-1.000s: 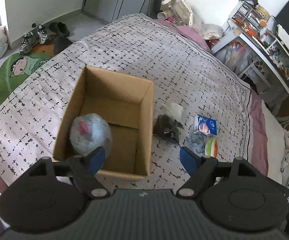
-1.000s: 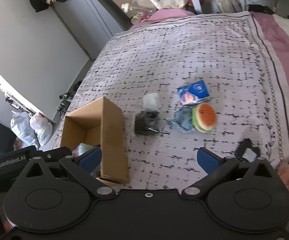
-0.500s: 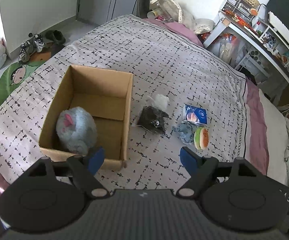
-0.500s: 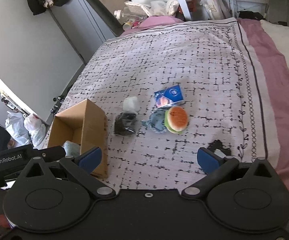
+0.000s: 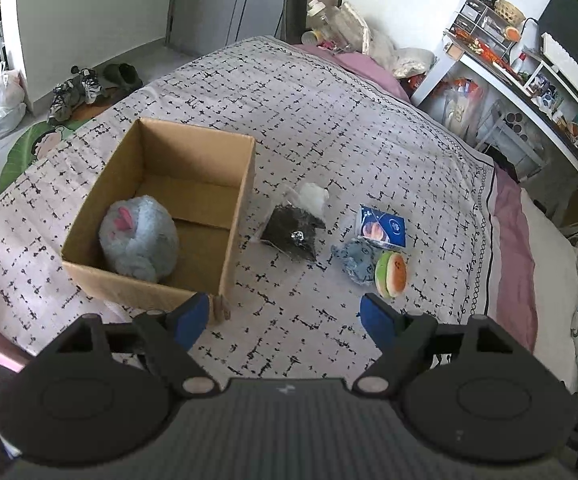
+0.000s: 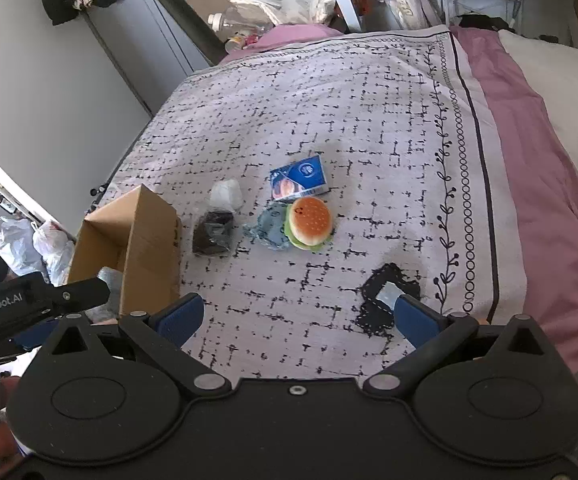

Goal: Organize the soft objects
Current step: 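Move the right gripper toward the black lace pouch, then close the right gripper on the black lace pouch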

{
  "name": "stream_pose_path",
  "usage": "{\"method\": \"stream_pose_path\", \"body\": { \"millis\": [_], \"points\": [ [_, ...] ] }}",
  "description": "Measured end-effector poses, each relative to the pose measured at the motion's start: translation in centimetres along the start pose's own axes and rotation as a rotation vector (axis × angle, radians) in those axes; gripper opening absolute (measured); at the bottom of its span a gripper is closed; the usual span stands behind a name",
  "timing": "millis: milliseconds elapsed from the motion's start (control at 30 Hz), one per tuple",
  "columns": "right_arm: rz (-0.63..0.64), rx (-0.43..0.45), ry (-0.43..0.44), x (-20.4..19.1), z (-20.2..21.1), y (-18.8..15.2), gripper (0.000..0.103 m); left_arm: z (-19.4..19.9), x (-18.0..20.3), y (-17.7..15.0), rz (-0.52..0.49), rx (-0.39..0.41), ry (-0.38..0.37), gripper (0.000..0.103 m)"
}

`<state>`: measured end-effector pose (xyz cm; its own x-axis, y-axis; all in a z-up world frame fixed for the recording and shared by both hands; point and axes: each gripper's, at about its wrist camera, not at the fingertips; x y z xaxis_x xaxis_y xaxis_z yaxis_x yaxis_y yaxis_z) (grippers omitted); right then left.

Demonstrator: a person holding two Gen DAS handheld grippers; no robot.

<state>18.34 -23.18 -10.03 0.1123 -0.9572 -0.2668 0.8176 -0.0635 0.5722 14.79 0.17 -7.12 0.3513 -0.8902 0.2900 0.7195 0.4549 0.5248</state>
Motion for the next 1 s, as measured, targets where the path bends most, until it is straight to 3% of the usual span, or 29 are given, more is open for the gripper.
{"method": "stream_pose_path", "body": {
  "millis": [467, 1000],
  "points": [
    [-0.103, 0.037, -0.051, 2.9, -2.1, -0.7, 0.102, -2.6, 1.8, -1.2, -0.007, -0.022, -0.015, 0.081],
    [-0.297, -0.096, -0.059, 6.2, -7.0, -0.3, 0.094, -7.2, 3.6, -0.8, -0.015, -0.037, -0.049, 0.081]
  ]
}}
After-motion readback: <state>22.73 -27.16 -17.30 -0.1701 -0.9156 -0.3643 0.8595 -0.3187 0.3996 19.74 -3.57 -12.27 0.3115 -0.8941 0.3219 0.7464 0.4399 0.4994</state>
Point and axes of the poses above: each gripper's, at about its wrist camera, not at the fingertips, and z roughly against the way its jaws point, x to its right, y to its top, and after that the axes turned 3 degrees about z, right-handed
